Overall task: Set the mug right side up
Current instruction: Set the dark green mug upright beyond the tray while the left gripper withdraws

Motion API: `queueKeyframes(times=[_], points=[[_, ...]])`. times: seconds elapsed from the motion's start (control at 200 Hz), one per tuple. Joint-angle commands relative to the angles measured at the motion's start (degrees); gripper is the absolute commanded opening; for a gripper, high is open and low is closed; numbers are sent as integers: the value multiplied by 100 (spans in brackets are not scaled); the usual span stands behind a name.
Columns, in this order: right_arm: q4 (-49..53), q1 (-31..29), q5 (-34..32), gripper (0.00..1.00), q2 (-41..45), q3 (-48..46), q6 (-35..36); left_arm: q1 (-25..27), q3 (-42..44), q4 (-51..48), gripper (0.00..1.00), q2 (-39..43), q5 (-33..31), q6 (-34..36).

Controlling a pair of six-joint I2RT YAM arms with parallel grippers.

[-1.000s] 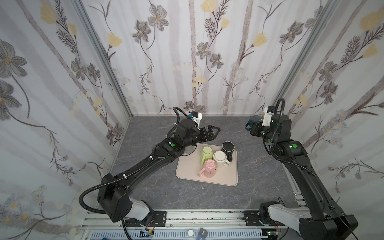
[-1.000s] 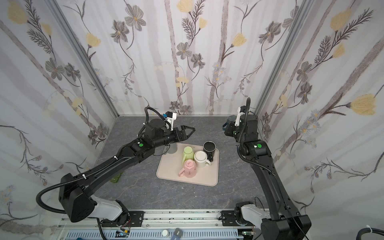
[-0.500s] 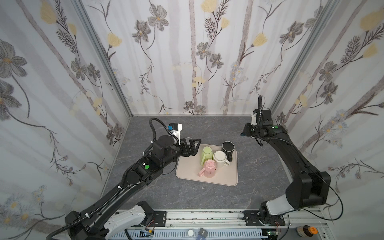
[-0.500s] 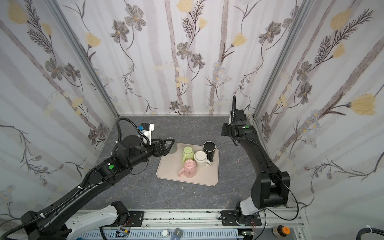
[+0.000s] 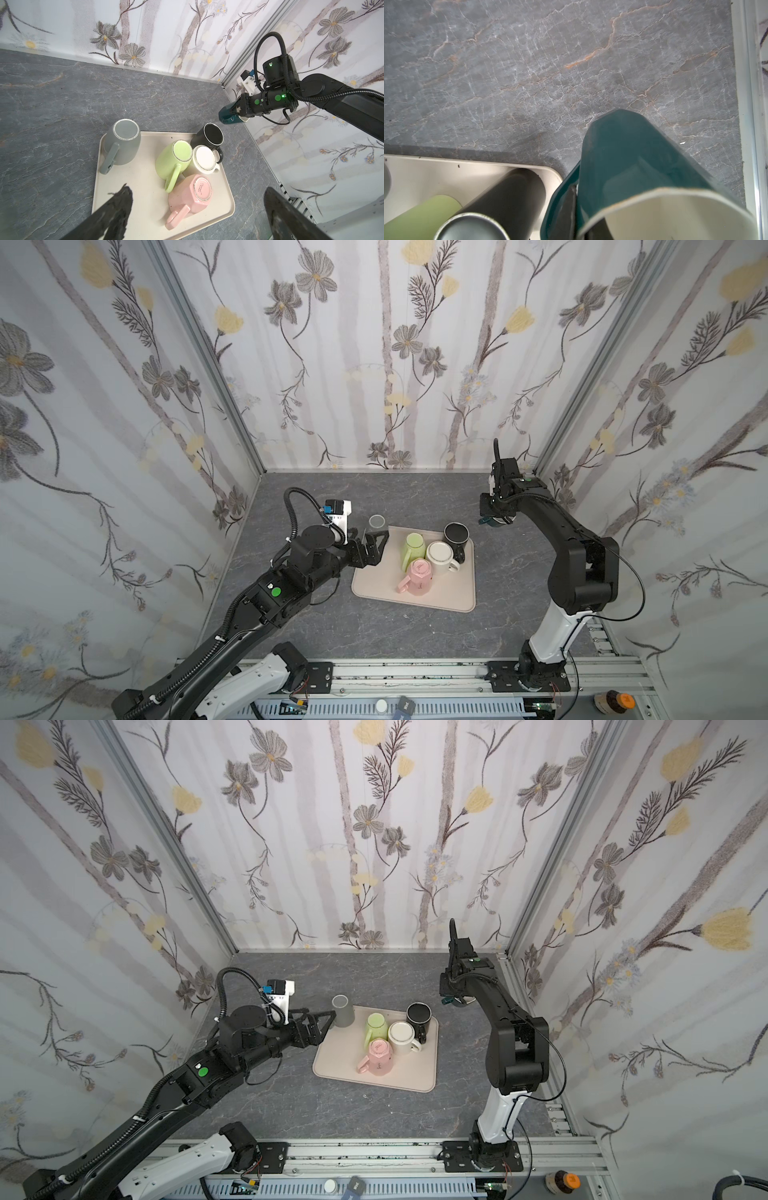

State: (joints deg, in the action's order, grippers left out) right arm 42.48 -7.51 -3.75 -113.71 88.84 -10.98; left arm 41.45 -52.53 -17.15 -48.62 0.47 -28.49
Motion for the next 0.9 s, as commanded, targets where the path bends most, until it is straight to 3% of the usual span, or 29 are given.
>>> queueKeyframes(times=[0.0, 0.285, 0.39, 0.47, 0.744, 0.894], points=[[-108, 30, -102, 0, -126, 146, 157, -14, 2, -21, 100, 37, 5, 55], [2, 118, 58, 0, -476, 328, 287, -21, -27, -21, 100, -24, 6, 50], [15, 125, 26, 11, -525, 327, 339, -23, -21, 10, 100, -65, 40, 32], [15, 134, 70, 34, -549, 343, 368, -17, -41, 27, 100, -117, 67, 28], [4, 134, 108, 60, -456, 457, 446, -23, -52, 5, 100, -196, -18, 56], [-134, 131, 404, 65, -79, 471, 439, -23, -62, -8, 100, -262, -39, 85]])
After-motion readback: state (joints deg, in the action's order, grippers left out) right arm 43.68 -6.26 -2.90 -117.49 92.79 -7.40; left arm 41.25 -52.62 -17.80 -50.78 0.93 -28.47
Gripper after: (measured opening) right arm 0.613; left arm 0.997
